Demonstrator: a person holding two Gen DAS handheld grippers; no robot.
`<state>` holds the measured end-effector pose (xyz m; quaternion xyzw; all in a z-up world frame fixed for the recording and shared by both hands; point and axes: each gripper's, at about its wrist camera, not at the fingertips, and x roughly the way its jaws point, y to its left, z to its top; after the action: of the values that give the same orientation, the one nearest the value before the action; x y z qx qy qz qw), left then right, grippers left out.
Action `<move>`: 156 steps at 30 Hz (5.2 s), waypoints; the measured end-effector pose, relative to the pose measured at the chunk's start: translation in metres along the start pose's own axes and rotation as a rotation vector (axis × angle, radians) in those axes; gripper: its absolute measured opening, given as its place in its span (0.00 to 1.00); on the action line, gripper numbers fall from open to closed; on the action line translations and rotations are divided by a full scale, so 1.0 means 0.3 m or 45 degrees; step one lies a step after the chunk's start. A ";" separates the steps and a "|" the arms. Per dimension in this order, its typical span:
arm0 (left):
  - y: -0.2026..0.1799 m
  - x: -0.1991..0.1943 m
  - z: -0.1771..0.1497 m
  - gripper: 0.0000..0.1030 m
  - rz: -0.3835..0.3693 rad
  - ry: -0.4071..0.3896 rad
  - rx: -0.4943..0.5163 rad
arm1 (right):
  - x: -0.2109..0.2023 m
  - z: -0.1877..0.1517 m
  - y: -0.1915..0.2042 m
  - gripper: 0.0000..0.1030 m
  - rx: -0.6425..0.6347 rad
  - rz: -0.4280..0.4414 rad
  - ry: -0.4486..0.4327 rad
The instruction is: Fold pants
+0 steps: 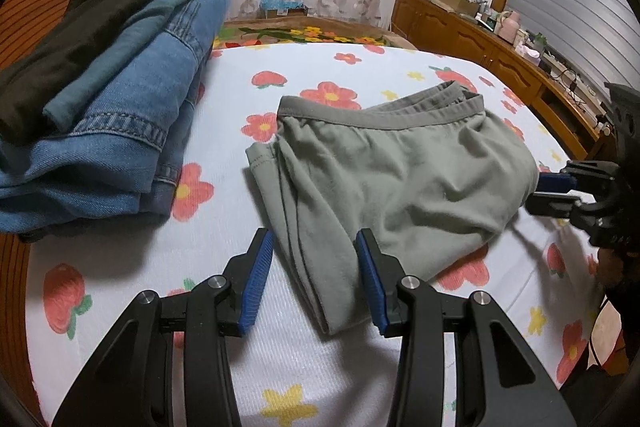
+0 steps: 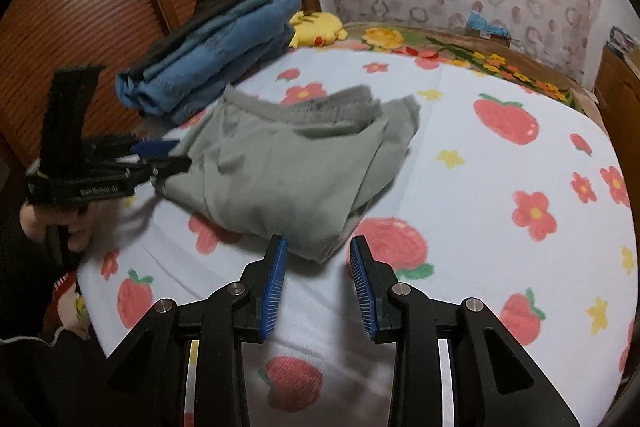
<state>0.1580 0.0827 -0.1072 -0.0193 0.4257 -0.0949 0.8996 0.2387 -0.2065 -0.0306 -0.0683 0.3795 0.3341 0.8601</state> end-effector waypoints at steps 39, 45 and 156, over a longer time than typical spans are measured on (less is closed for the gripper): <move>-0.028 -0.003 0.077 0.43 -0.007 -0.010 0.003 | -0.095 0.074 -0.057 0.11 0.078 -0.039 -0.086; -0.037 0.031 0.187 0.43 0.018 -0.003 0.051 | 0.017 0.157 -0.084 0.22 0.050 -0.027 -0.039; 0.025 0.056 0.153 0.11 -0.121 0.010 -0.165 | 0.180 0.211 -0.095 0.18 0.178 0.039 -0.013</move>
<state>0.2047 0.0849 -0.0917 -0.0973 0.4332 -0.1099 0.8893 0.3214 -0.1766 -0.0276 -0.0005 0.3987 0.3200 0.8594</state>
